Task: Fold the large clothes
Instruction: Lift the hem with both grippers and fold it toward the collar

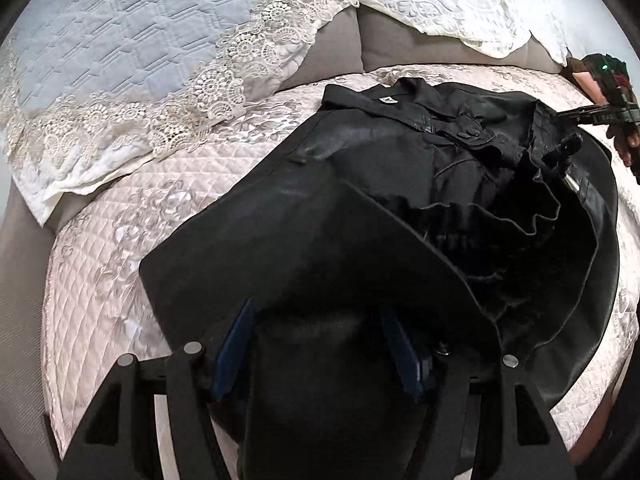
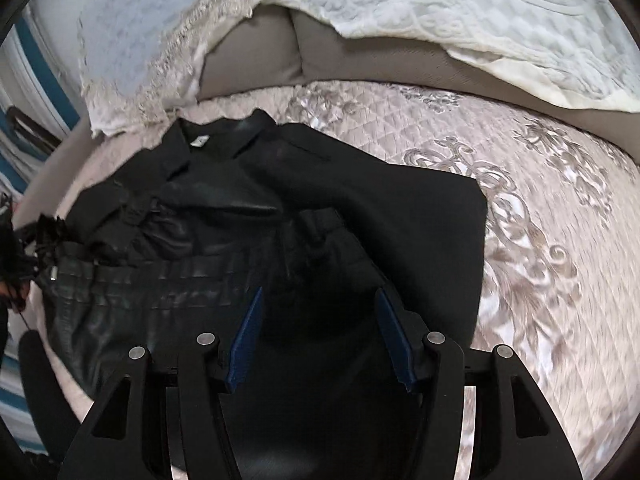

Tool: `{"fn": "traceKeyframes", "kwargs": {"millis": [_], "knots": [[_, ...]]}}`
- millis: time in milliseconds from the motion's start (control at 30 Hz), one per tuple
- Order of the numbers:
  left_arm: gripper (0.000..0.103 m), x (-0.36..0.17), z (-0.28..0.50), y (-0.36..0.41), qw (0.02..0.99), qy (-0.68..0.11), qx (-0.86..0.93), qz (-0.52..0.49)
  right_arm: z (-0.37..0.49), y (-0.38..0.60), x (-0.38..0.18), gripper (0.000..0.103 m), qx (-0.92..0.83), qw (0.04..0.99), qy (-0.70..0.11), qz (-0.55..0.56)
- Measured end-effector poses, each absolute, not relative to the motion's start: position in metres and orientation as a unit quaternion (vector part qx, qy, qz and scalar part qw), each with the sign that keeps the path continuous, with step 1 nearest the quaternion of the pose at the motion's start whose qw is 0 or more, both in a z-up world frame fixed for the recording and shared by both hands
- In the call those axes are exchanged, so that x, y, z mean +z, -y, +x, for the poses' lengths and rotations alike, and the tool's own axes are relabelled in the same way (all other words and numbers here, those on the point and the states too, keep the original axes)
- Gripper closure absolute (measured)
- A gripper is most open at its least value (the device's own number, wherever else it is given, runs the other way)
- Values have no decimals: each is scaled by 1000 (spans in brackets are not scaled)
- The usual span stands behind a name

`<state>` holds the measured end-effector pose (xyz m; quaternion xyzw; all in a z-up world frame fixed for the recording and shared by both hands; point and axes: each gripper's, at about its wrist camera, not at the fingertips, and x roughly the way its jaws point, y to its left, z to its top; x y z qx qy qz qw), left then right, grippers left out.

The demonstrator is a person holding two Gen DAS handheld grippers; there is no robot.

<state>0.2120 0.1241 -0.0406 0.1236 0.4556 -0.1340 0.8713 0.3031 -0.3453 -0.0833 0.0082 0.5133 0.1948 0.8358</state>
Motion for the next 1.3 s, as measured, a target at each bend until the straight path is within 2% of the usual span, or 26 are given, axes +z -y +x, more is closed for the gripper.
{"fn": "traceKeyframes", "kwargs": {"millis": [167,233,267,300,333,367,567,700,833,867,900,967,1167,1233,1267,1300], "knots": [[37,-44,229,-136,870,-467,-146,62,310,342,-96,46,205,819,-537,7],[49,-45,233,-139,869,-471,-152,31,309,344,-93,72,202,822,-532,16],[67,-45,235,-140,867,-473,-156,16,308,344,-92,99,200,824,-530,16],[79,-45,236,-141,865,-477,-156,7,306,345,-89,102,198,826,-528,17],[83,-45,237,-141,864,-480,-153,0,305,346,-87,103,200,827,-525,20],[92,-44,237,-142,862,-483,-155,-8,302,346,-83,103,203,829,-520,21],[97,-10,211,-155,890,-429,-148,-56,283,350,-47,103,214,854,-474,24],[97,17,204,-179,910,-379,-124,-114,286,374,-12,103,201,882,-419,79],[97,11,216,-185,903,-389,-122,-135,301,377,-16,102,222,860,-448,102],[97,5,217,-182,900,-398,-124,-129,304,372,-24,89,224,851,-466,96],[97,-1,219,-180,898,-404,-125,-123,307,366,-34,69,230,839,-484,89],[97,-14,220,-178,890,-423,-122,-118,309,355,-51,47,231,830,-503,67],[94,-37,230,-183,867,-470,-114,-119,314,336,-85,47,229,805,-547,9],[84,-39,237,-182,862,-480,-114,-115,316,333,-86,47,223,805,-549,-12],[72,-40,241,-181,858,-485,-121,-117,317,334,-85,47,223,806,-547,-17],[65,-41,244,-180,855,-489,-125,-118,318,335,-84,47,222,807,-547,-20]]}}
